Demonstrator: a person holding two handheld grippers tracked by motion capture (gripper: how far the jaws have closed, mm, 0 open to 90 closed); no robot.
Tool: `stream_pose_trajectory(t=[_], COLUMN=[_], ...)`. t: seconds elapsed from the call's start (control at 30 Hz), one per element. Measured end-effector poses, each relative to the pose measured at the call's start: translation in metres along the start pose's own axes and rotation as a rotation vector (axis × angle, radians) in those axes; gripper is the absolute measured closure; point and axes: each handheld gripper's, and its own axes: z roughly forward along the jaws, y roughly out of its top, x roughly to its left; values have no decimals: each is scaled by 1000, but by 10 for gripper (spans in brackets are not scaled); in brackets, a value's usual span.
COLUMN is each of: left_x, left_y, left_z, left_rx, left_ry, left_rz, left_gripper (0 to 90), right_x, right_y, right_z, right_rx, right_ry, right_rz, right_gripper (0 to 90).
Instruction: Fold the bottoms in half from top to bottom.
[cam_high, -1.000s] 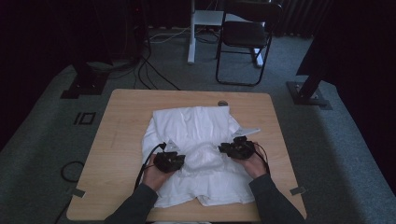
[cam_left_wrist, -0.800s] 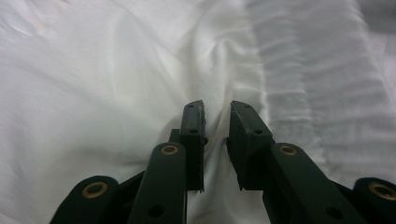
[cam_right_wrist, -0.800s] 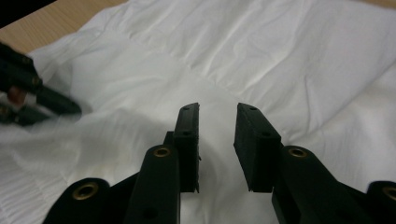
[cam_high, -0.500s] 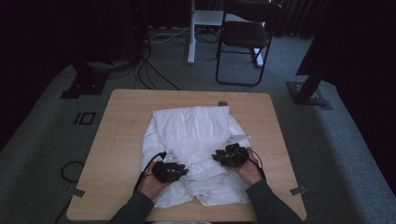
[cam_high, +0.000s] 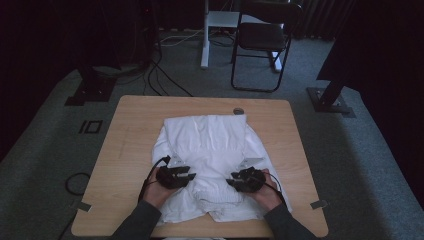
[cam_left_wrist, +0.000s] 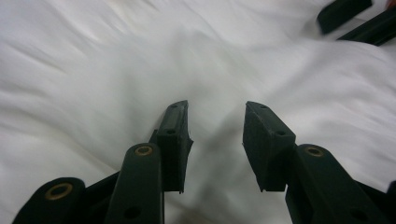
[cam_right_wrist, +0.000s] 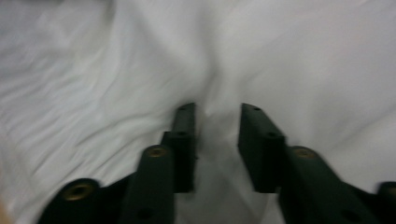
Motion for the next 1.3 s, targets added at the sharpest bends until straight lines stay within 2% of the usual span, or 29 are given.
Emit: stream_pose_trajectory(t=[0.03,0.07,0.1,0.17,0.2,0.23,0.27,0.33,0.43,0.53,0.6,0.67,0.73,0.87,1.07,1.1,1.17,1.3], left_x=[3,3,18,29,34,34,45,50,63,69,72,73,72,64,47,47,39,27], left_y=[4,4,19,28,32,32,36,36,31,23,17,13,9,0,-14,-14,-20,-27], left_z=[1,1,4,9,13,13,23,28,50,60,59,56,52,44,32,32,27,20], left_rx=[-9,-9,-30,-31,-29,-29,-27,-20,24,45,19,9,5,-4,-12,-12,-12,-10], left_ry=[17,17,69,104,114,114,135,139,154,139,122,111,104,89,65,65,59,55], left_rz=[-8,-8,-28,-41,-52,-52,-71,-87,-111,-118,-130,-140,-130,-112,-85,-85,-81,-74], left_gripper=[611,606,591,590,588,586,581,580,576,578,589,603,606,607,605,605,605,603], right_x=[-7,-12,-27,-45,-54,-54,-70,-83,-96,-102,-103,-103,-101,-91,-67,-67,-57,-47], right_y=[5,9,18,30,36,36,46,55,64,62,56,49,45,37,24,24,16,8], right_z=[-3,-5,-7,-4,0,0,9,20,42,62,70,68,64,55,43,43,37,30], right_rx=[-37,-59,-108,-137,-146,-146,-162,-179,-156,-76,-30,-57,-48,-25,5,5,10,7], right_ry=[-44,-72,-116,-160,-171,-171,-186,-194,-210,-233,-242,-239,-233,-216,-211,-211,-205,-191], right_rz=[11,26,63,96,108,108,119,138,158,160,173,199,232,216,195,195,189,182], right_gripper=[562,543,522,514,512,512,522,531,535,532,529,532,535,538,538,538,538,538])
